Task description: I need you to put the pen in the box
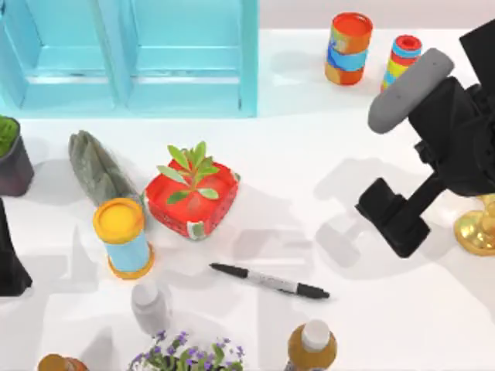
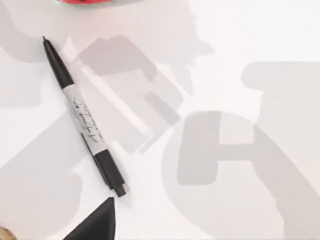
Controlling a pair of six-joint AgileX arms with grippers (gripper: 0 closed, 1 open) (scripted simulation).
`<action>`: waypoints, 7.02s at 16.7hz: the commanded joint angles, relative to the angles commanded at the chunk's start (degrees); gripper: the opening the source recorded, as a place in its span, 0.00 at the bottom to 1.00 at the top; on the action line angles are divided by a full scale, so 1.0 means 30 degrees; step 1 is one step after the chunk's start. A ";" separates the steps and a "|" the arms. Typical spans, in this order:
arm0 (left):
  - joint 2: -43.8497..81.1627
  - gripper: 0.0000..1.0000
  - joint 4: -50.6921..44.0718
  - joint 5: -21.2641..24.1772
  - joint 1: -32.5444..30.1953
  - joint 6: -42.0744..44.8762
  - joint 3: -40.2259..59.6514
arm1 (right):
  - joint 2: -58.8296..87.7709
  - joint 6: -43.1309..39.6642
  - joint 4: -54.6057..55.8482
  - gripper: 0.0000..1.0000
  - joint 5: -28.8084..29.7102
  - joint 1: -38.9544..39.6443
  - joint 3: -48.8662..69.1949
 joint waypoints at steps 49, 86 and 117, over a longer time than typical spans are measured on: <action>0.0000 1.00 0.0000 0.0000 0.0000 0.0000 0.0000 | 1.9019 -0.5538 -0.3628 0.00 -0.1508 0.3445 0.9373; 0.0000 1.00 0.0000 0.0000 0.0000 0.0000 0.0000 | 1.0693 1.0656 -1.2534 0.00 0.2081 -0.7982 1.7150; 0.0000 1.00 0.0000 0.0000 0.0000 0.0000 0.0000 | 1.2893 2.5446 -0.9378 0.00 0.2529 -1.9948 0.9449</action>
